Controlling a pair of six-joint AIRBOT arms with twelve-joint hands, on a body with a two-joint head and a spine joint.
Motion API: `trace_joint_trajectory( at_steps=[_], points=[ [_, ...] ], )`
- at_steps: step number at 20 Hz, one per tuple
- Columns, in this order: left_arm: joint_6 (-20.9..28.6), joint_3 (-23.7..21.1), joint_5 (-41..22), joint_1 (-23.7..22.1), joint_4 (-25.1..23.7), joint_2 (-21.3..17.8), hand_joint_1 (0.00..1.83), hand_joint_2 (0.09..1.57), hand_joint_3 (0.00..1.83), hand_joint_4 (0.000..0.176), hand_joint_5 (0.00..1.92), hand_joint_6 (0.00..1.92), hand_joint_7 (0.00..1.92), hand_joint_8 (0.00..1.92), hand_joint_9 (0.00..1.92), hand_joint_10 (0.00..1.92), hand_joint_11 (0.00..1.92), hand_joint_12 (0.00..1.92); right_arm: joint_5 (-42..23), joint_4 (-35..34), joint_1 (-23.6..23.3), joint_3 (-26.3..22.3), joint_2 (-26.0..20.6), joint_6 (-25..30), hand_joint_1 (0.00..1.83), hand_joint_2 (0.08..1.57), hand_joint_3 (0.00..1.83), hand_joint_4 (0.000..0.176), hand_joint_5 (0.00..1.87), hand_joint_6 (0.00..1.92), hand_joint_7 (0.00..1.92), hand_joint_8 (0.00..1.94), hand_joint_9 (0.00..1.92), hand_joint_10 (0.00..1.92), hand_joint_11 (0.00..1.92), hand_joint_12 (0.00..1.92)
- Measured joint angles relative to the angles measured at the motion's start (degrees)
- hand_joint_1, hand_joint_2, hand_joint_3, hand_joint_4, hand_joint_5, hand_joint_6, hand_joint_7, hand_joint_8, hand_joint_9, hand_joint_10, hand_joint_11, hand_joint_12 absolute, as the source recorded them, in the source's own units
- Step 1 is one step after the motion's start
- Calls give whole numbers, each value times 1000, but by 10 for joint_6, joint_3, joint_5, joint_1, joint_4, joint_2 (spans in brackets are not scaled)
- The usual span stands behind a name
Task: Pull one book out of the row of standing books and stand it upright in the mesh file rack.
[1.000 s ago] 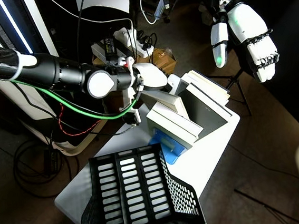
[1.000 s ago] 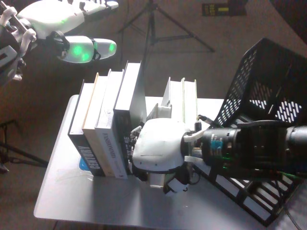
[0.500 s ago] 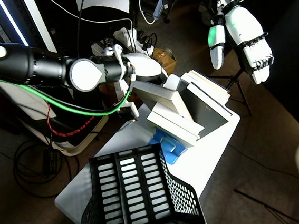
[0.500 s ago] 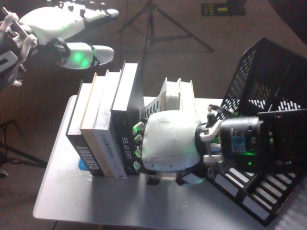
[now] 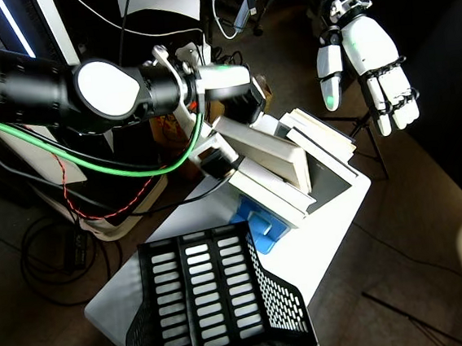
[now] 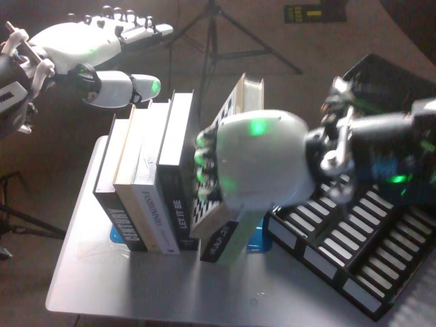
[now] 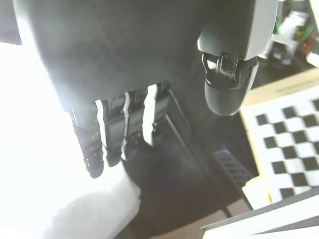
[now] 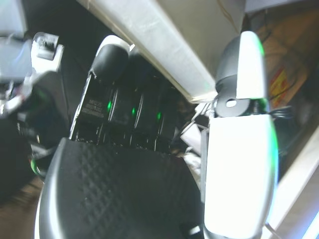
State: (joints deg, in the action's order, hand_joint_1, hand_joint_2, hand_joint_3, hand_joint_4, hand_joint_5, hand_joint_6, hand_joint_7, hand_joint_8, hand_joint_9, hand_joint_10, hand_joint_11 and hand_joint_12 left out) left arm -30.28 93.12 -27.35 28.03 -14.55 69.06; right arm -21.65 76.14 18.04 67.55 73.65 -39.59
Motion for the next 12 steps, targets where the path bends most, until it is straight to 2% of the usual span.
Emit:
trace_joint_trajectory(
  at_steps=[2, 3, 5, 6, 9, 10, 11, 12],
  points=[
    [0, -1, -1, 1, 2, 0, 81, 1411, 3, 84, 21, 8, 0, 0, 0, 0, 0, 0, -4, 44, -15, -3, -15, 0, 1350, 1204, 0, 0, 737, 1260, 838, 1214, 754, 1540, 607, 1832],
    [0, -2, 0, 1, 2, 0, 71, 1410, 2, 86, 23, 7, 0, 0, 0, 0, 0, 0, -8, 67, -18, -5, -19, -1, 1351, 1204, 0, 0, 724, 1274, 845, 1219, 756, 1532, 635, 1834],
    [-1, -5, 3, 1, 2, -1, 91, 1413, 2, 70, 36, 11, 0, 0, 0, 0, 0, 0, -20, 122, -33, -10, -27, 2, 1349, 1203, 1, 0, 751, 1299, 854, 1203, 720, 1520, 538, 1836],
    [-3, -10, 5, 1, 4, -4, 121, 1410, 0, 71, 44, 12, 0, 0, 0, 0, 0, 0, -29, 144, -43, -10, -31, 2, 1343, 1216, 4, 0, 738, 1326, 827, 1245, 684, 1555, 469, 1877],
    [-10, -10, 8, 1, 7, -10, 127, 1410, 0, 71, 46, 12, 0, 0, 0, 0, 0, 0, -54, 197, -70, -10, -50, 3, 1341, 1219, 4, 0, 736, 1333, 822, 1255, 677, 1564, 453, 1886],
    [-11, -11, 10, 1, 6, -10, 129, 1412, 0, 63, 49, 13, 0, 0, 0, 0, 0, 0, -63, 209, -73, -10, -54, 3, 1241, 1234, 9, 0, 747, 1133, 798, 1550, 923, 1801, 843, 1914],
    [-11, -11, 10, 0, 6, -10, 104, 1408, 0, 71, 39, 7, 0, 0, 0, 0, 0, 0, -72, 217, -79, -10, -56, 4, 1228, 1216, 0, 0, 817, 1034, 815, 1554, 856, 1801, 783, 1920],
    [-11, -12, 10, 0, 6, -10, 96, 1404, 0, 75, 35, 5, 0, 0, 0, 0, 0, 0, -81, 223, -87, -10, -57, 3, 1216, 1189, 0, 0, 884, 1019, 849, 1422, 761, 1631, 595, 1921]
  ],
)
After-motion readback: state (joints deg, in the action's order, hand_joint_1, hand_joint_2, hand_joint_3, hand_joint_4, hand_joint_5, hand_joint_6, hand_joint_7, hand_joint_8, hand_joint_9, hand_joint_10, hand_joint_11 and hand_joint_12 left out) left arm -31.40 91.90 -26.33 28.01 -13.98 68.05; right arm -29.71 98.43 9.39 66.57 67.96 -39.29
